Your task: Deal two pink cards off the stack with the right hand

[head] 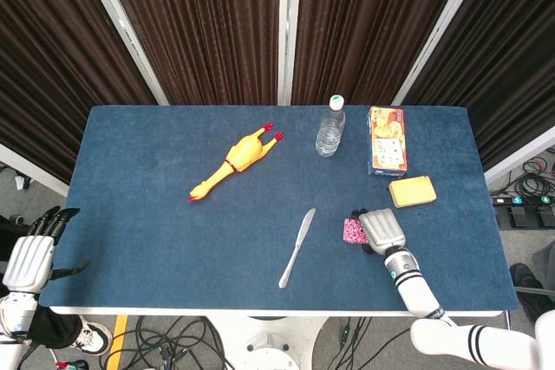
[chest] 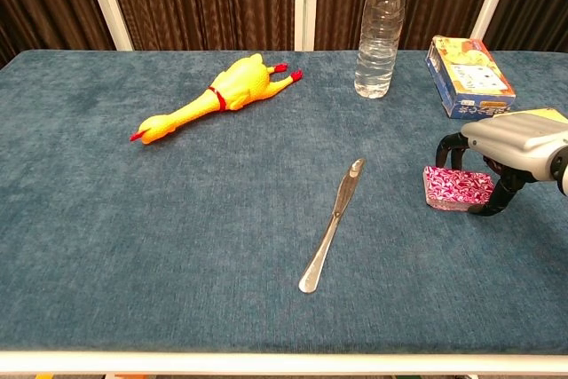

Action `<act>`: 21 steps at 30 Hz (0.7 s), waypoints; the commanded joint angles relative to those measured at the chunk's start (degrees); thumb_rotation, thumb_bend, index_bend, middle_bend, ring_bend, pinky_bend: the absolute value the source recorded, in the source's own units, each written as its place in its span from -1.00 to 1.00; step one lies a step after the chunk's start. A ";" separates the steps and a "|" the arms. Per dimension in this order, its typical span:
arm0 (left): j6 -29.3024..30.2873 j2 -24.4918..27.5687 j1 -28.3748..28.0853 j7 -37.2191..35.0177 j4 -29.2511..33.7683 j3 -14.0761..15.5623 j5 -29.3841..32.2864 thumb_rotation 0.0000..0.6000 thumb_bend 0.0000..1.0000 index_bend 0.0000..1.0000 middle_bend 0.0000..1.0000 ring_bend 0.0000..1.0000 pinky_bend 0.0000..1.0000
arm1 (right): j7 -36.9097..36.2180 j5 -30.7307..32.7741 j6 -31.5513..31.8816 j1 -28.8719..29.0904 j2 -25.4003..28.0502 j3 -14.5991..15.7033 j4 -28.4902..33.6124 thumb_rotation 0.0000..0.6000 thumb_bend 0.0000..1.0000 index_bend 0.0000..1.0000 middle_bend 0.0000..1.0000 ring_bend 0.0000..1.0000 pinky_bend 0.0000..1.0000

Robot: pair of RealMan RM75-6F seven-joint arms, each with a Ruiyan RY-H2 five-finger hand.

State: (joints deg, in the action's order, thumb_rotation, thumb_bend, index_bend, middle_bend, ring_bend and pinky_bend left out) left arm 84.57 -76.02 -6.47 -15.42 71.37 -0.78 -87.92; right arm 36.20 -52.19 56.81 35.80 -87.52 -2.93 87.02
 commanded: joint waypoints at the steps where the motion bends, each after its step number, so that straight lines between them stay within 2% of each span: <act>1: -0.02 -0.03 0.00 0.00 -0.03 0.03 -0.04 1.00 -0.94 -0.71 -0.69 -0.87 -0.64 | -0.06 -0.15 0.25 -0.02 -0.15 -0.01 -0.11 1.00 -0.74 -0.37 -0.29 0.61 0.82; 21: -0.33 -0.06 0.03 -0.38 -0.17 0.07 0.10 1.00 -0.94 -0.71 -0.69 -0.87 -0.64 | -0.49 -0.90 1.25 -0.13 -0.69 -0.11 -0.79 1.00 -0.64 -0.25 -0.19 0.63 0.82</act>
State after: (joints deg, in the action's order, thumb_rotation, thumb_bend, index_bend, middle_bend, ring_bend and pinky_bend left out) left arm 84.24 -76.08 -6.44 -15.79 71.20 -0.73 -87.82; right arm 35.74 -53.04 58.02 35.69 -88.21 -3.01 86.21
